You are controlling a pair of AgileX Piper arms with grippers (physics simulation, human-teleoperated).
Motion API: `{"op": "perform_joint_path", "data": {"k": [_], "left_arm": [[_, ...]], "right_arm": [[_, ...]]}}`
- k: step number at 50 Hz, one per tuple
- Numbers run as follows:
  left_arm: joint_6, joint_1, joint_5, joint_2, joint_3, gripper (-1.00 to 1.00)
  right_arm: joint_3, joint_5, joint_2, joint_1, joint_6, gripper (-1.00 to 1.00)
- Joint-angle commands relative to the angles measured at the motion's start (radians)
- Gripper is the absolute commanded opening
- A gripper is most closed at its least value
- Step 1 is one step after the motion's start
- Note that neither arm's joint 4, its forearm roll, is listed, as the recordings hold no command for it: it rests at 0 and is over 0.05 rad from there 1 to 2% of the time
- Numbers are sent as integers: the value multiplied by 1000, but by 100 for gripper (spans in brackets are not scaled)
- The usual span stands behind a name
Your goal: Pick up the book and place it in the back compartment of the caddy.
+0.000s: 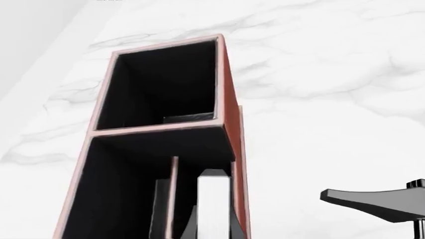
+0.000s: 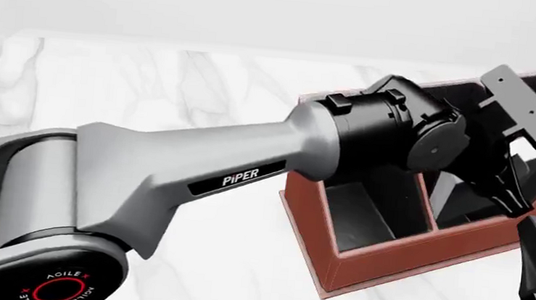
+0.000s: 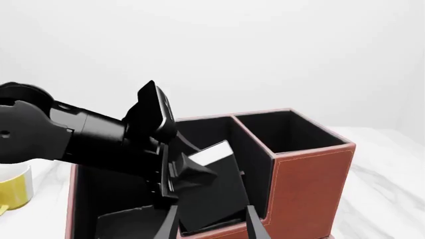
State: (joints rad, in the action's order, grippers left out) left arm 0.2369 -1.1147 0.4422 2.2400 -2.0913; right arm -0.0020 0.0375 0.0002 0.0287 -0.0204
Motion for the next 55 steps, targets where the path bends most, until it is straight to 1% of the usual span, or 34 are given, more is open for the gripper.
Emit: {"op": "perform_joint_path", "data": {"k": [1, 6, 11, 23, 24, 37, 46, 52, 55], "left_arm": [[12, 1, -26, 8, 22, -100], [17, 7, -55, 8, 44, -100], [6, 0, -68, 12, 66, -100], [17, 13, -73, 24, 59, -100], [18, 13, -70, 24, 57, 100], [9, 21, -39, -10, 41, 100], [16, 20, -7, -54, 30, 100], [29, 17, 14, -127, 35, 100], [73, 15, 45, -159, 54, 100]], "right_arm": [[0, 0, 0, 1, 1, 100], [0, 0, 0, 1, 1, 100], [0, 1, 0, 1, 1, 100], [0, 0, 0, 1, 1, 100], [0, 0, 0, 1, 1, 100], [0, -1, 0, -3, 1, 100], [1, 0, 0, -3, 0, 100], [1, 0, 0, -3, -1, 100], [0, 0, 0, -4, 0, 100]]}}
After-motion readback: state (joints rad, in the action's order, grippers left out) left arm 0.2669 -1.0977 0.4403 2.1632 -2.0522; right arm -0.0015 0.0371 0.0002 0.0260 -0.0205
